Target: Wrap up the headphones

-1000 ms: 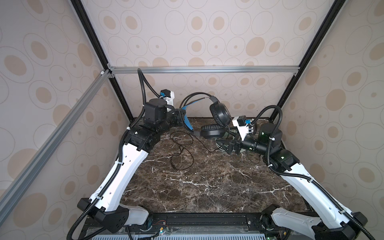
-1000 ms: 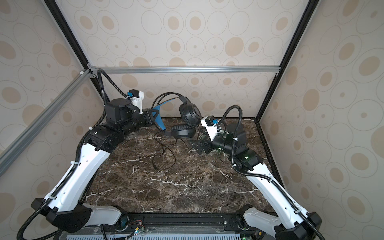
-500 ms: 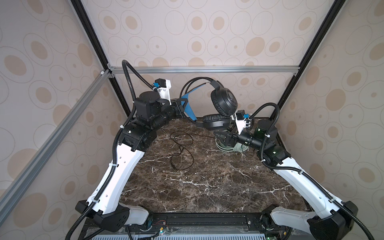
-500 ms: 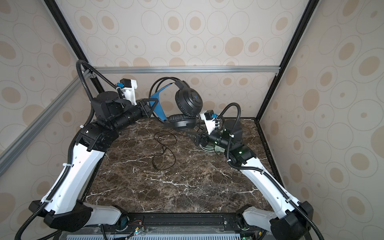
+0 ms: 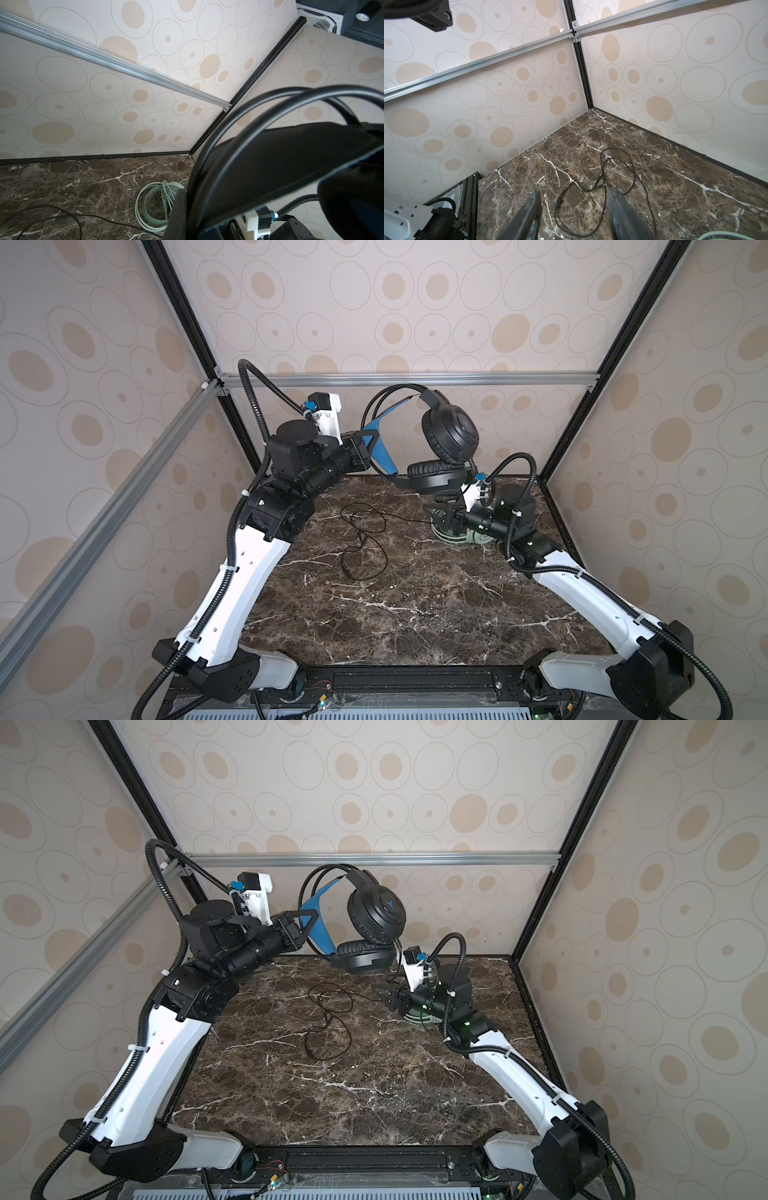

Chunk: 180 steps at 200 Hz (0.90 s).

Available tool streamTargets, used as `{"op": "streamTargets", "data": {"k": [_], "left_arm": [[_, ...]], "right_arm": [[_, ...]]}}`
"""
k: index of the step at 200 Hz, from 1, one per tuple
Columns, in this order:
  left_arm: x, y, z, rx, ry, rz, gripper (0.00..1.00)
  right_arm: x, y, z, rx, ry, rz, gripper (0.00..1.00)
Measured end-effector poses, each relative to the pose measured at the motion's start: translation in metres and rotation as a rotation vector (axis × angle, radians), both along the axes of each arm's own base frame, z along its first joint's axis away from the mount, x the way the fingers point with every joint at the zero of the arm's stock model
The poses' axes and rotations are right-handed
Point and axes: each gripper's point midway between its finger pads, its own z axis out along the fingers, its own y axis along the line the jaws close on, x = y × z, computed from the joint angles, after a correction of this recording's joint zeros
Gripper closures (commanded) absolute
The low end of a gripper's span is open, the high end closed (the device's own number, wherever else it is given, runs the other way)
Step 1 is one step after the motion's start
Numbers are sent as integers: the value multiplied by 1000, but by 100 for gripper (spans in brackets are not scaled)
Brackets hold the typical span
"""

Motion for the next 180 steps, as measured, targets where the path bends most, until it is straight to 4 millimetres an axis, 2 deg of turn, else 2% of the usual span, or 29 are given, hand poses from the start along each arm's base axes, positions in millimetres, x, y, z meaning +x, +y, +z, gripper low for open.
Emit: {"op": "streamTargets", "data": {"k": [31, 57, 92, 136, 180], "left_arm": [[2, 3, 4, -23, -6, 8, 100], [5, 8, 6, -35, -5, 22, 100], [10, 17, 4, -60, -1, 65, 100], [17, 46, -9, -90, 15, 195, 100], [22, 79, -30, -91, 26, 368, 100]], "right_arm": [[4, 2, -20, -13, 28, 1, 53], [6, 2, -40, -37, 68, -2, 73], [6, -3, -43, -67, 57, -19, 100], [-7, -19, -45, -146, 49, -63, 100], [-33, -48, -46, -329, 37, -113, 100]]}}
